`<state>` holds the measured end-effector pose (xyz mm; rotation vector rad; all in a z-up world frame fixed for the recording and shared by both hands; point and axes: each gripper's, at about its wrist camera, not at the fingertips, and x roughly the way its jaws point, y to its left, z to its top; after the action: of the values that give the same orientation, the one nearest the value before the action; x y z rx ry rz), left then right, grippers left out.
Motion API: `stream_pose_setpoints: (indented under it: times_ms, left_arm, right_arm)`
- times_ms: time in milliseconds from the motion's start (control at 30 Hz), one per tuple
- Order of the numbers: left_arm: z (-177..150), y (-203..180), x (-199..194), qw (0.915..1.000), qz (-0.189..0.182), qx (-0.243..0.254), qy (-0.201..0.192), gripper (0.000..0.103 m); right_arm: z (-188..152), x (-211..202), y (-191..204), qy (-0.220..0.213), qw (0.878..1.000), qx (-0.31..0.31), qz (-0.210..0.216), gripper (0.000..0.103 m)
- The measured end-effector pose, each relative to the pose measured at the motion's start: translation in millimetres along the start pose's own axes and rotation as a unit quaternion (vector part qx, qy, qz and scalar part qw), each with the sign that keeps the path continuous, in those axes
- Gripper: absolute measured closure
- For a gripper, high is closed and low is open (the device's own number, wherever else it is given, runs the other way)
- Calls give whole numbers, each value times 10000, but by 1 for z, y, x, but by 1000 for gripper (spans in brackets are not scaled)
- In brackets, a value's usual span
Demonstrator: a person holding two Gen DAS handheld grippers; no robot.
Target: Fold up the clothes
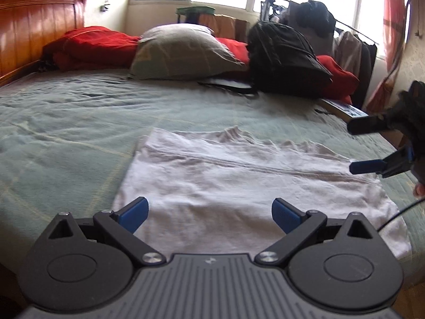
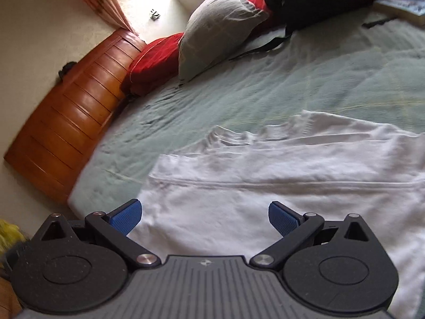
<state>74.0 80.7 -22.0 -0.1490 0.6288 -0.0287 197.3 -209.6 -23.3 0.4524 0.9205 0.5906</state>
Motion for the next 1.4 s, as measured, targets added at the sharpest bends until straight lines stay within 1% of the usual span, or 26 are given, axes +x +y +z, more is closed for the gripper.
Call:
stream_pose_setpoints:
  times_ms: [267,300,400,567,667,733,800,900,1000,1067,1167,1267,1300,1400]
  left_arm:
    - [-11,32,-6,9993,-92,-327,-157,4]
    - [-12,35,-6,9991,-116,-369,-172,4]
    - [-15,46,-5,9985,-145,-492,-181,4]
    - [-17,56,-5,9980,-135,-582,-211,4]
    - [-16,56,-8,9976,-211,-606,-244,4]
    - [-16,55,-9,9975,-232,-609,-261,4]
    - [-16,53,-9,9976,-240,-600,-239,4]
    - [-15,48,-8,9979,-216,-572,-198,4]
    - [-14,45,-9,9977,-255,-608,-144,4]
    - [-12,44,-12,9971,-347,-665,-133,4]
    - [-10,42,-18,9977,-326,-591,-109,4]
    - [-7,42,-23,9983,-362,-454,-75,4]
    - [-5,45,-22,9980,-450,-427,-83,3]
    - [2,58,-17,9970,-674,-374,-84,2]
  right_arm:
    - [25,62,11,461,9976,502,121,0]
    - [25,71,11,511,9974,510,50,0]
    - [27,91,13,454,9979,363,-269,0]
    - [47,111,10,100,9983,200,-540,0]
    - [60,121,4,72,9977,244,-629,0]
    - [62,117,10,37,9974,182,-702,0]
    - [57,104,20,-3,9977,15,-679,0]
    - [37,83,37,209,9982,-130,-542,0]
    - [8,67,49,365,9981,-268,-411,0]
    - [-11,60,53,445,9979,-305,-366,0]
    - [-36,63,50,673,9968,-247,-356,0]
    - [-53,58,50,606,9966,-438,-333,0]
    - [-55,54,51,598,9970,-413,-268,0]
    - [-54,43,50,629,9977,-227,136,0]
